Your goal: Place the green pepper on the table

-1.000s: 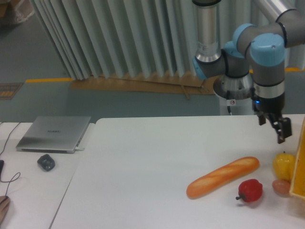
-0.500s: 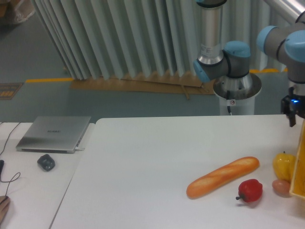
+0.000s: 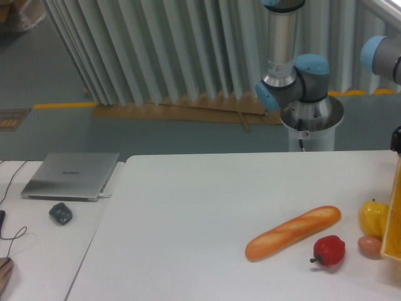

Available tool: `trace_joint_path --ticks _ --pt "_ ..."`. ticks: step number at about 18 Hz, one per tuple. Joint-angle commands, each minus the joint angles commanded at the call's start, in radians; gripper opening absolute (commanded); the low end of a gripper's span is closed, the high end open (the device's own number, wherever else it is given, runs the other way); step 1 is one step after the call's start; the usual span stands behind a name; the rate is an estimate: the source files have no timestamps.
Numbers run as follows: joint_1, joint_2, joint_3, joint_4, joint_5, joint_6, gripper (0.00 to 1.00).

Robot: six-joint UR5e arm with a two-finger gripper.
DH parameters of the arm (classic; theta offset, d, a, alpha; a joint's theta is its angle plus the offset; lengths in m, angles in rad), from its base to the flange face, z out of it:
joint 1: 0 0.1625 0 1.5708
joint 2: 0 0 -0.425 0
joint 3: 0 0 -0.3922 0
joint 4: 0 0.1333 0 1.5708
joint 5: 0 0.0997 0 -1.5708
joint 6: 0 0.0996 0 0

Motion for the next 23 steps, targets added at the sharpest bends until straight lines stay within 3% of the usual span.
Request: trace_joint_path --ticks 3,6,12,15,19,23 --pt "0.006 -0.005 -0.005 -0.031 0.033 0.006 1.00" --pt "0.041 -0.011 -0.006 -0.031 0.033 0.081 1.00" --pt "0.074 -0.034 -0.008 -0.026 0.020 0.097 1.00" --pt "0.068 -0.046 -0.005 -0.031 0.022 0.089 1.00" --pt "0.057 -0.054 -0.003 -0.089 0.022 0.081 1.00" --pt "0.041 -0.061 -0.026 -0.094 0.030 0.080 1.00"
